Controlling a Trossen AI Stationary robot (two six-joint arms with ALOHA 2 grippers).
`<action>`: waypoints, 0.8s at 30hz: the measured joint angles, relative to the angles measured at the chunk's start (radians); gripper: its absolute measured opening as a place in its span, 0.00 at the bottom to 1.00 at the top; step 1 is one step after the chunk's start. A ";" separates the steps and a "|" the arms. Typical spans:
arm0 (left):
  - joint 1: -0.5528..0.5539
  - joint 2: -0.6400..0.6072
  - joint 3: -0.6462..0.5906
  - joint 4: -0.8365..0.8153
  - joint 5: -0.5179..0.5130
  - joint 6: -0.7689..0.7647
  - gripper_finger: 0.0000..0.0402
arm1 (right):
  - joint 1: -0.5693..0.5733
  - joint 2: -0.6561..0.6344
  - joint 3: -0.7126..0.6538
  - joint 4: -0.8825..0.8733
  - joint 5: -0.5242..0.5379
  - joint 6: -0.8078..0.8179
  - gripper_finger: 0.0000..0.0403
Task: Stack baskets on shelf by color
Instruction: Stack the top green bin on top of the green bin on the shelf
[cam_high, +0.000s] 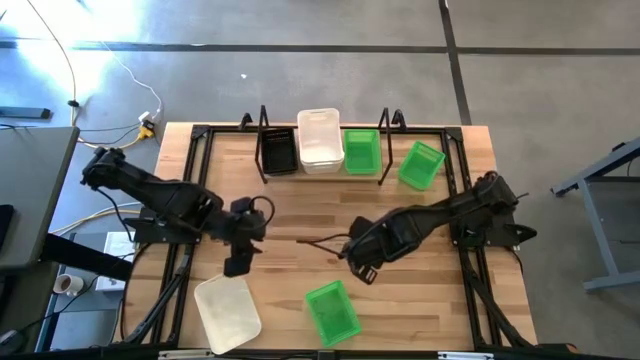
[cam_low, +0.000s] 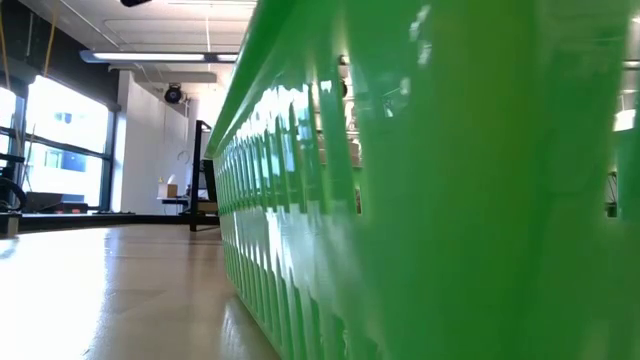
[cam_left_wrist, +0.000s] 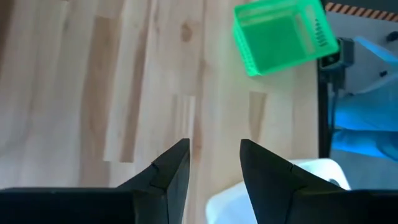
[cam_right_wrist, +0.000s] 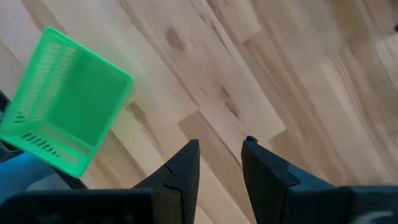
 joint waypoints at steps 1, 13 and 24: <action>-0.013 0.000 0.000 0.000 0.000 -0.010 0.33 | 0.004 0.000 -0.012 -0.008 0.001 0.005 0.26; -0.095 0.000 0.000 -0.001 -0.010 -0.066 0.33 | -0.038 -0.108 -0.285 -0.087 0.027 0.007 0.26; -0.065 0.000 0.000 0.000 -0.069 -0.040 0.33 | -0.216 -0.456 -0.667 0.077 0.034 -0.083 0.26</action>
